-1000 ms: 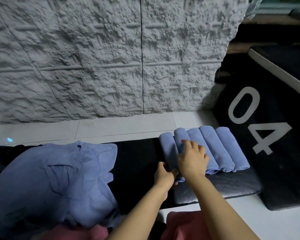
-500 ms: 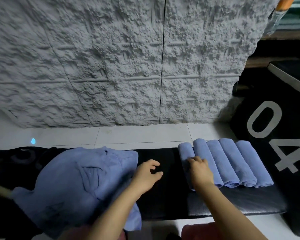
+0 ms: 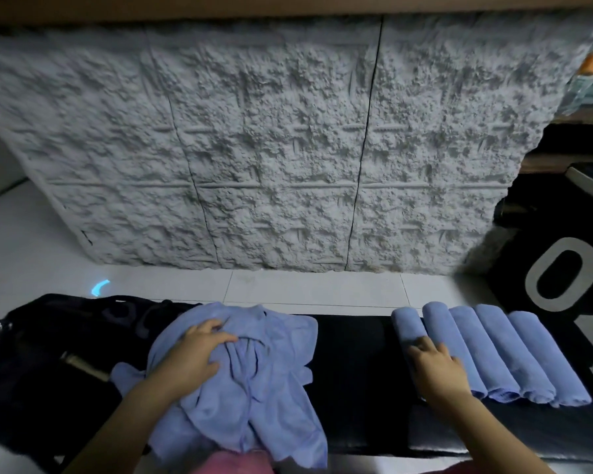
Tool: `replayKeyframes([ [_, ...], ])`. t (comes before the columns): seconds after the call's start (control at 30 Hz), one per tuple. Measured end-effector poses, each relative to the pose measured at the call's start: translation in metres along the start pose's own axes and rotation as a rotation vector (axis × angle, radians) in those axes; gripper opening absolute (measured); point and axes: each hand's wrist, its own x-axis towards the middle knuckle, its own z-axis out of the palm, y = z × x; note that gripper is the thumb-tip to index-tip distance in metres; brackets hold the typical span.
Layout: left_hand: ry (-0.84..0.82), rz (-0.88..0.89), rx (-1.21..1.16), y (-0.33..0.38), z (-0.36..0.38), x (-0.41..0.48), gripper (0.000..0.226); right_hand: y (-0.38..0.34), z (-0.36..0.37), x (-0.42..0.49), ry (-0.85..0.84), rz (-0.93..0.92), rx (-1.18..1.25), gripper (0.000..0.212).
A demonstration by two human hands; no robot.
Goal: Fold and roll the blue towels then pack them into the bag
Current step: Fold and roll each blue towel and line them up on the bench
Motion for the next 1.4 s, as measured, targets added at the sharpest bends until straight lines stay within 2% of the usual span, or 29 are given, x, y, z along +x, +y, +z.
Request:
replayKeyframes([
  [0.13,0.126,0.002,0.092,0.016,0.002,-0.002,0.038,-0.003,0.001,-0.004,-0.013,0.018,0.045,0.031],
  [0.2,0.160,0.001,0.145,0.025,-0.001,0.000,0.040,-0.006,-0.001,-0.006,-0.018,0.018,0.040,0.033],
  [0.3,0.124,0.046,0.287,0.030,-0.005,0.006,0.038,-0.021,-0.008,-0.013,0.014,-0.002,0.071,0.039],
  [0.4,0.107,0.011,0.281,0.028,-0.012,0.010,0.019,-0.052,-0.020,-0.023,0.098,-0.108,0.195,0.037],
  [0.5,0.268,0.030,0.021,0.028,-0.018,0.013,0.008,-0.092,-0.036,-0.036,0.110,-0.249,0.385,0.033],
  [0.6,0.424,0.128,-0.322,0.043,-0.040,0.008,0.015,-0.139,-0.069,-0.049,0.014,-0.329,0.837,0.026],
  [0.7,0.411,0.205,-0.524,0.069,-0.071,-0.007,0.011,-0.173,-0.110,-0.057,-0.077,-0.379,1.185,0.021],
  [0.77,0.395,0.212,-0.597,0.084,-0.092,-0.018,0.010,-0.182,-0.133,-0.058,-0.049,-0.414,1.295,0.003],
  [0.83,0.385,0.217,-0.643,0.093,-0.109,-0.029,0.013,-0.181,-0.158,-0.060,-0.040,-0.425,1.406,0.011],
  [0.93,0.352,0.251,-0.724,0.101,-0.137,-0.044,0.016,-0.165,-0.199,-0.067,-0.126,-0.460,1.599,0.011],
  [1.13,0.032,0.227,-0.867,0.138,-0.179,-0.070,0.032,-0.129,-0.275,-0.080,-0.104,-0.581,1.521,0.009],
  [1.2,0.040,0.228,-0.881,0.150,-0.186,-0.077,0.035,-0.119,-0.291,-0.083,-0.096,-0.610,1.452,0.009],
  [1.27,0.078,0.254,-1.000,0.158,-0.191,-0.082,0.029,-0.106,-0.303,-0.087,-0.099,-0.628,1.395,0.010],
  [1.4,0.160,0.268,-1.502,0.173,-0.210,-0.092,0.007,-0.073,-0.313,-0.097,-0.094,-0.664,1.324,0.020],
])
